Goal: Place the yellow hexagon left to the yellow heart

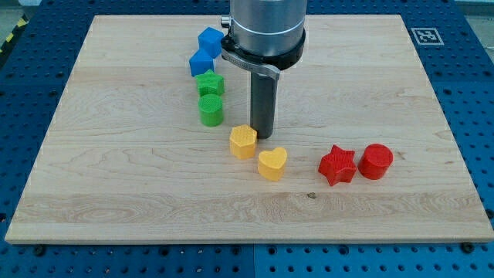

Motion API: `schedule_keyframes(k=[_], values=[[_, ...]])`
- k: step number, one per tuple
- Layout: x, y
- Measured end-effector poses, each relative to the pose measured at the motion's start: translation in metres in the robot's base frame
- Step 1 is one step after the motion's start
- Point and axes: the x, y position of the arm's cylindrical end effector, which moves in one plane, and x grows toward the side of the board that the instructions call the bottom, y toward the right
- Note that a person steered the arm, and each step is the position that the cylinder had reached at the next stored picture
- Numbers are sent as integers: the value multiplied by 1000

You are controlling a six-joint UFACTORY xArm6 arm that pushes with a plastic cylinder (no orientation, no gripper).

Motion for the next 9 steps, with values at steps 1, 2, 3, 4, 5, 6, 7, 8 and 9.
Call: schedule_keyframes(k=[1, 2, 3, 4, 5, 6, 7, 8, 9], values=[[0, 12], [-8, 22], [-10, -10], [-9, -42], [7, -42], [21, -45], [19, -49], [15, -44], [17, -44]])
